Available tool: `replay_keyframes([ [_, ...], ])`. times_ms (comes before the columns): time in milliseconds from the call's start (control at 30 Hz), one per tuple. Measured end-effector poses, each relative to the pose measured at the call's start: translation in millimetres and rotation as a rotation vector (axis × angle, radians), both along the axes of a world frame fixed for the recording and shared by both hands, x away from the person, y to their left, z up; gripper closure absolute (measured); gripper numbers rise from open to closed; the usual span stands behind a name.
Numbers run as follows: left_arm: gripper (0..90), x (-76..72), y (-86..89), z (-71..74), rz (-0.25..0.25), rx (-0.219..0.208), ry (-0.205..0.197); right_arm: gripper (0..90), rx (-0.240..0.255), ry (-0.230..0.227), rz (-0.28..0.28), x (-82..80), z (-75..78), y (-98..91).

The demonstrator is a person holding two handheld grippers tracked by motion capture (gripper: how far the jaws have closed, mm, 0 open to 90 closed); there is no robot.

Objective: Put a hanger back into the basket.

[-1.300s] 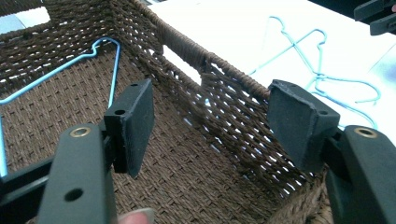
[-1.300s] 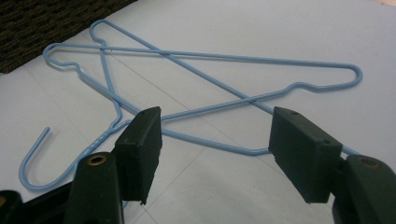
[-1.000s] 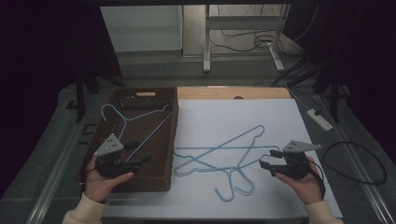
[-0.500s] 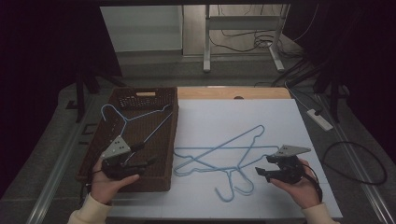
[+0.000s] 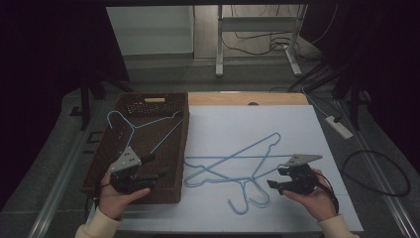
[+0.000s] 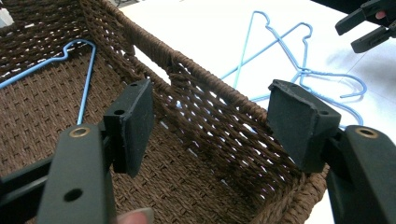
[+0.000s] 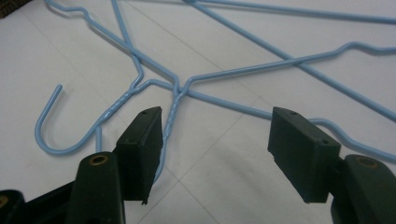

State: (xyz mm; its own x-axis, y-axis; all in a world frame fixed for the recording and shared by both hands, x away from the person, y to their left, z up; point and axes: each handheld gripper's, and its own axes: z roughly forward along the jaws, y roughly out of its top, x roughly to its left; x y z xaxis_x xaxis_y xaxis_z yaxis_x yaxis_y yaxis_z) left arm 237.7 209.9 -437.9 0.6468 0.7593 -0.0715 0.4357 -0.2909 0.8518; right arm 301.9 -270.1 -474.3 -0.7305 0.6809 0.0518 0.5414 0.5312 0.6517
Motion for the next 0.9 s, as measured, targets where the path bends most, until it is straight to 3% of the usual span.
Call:
replay_keyframes([
  [567,32.7,-1.7,-6.6,-0.8,-0.017,0.013,-0.005,40.8,-0.145,0.133,0.021,8.1,-8.0,38.7],
  [900,32.8,-4.1,-9.2,1.3,-0.022,0.021,-0.023,54.7,-0.266,0.188,0.012,9.5,-16.8,59.0],
])
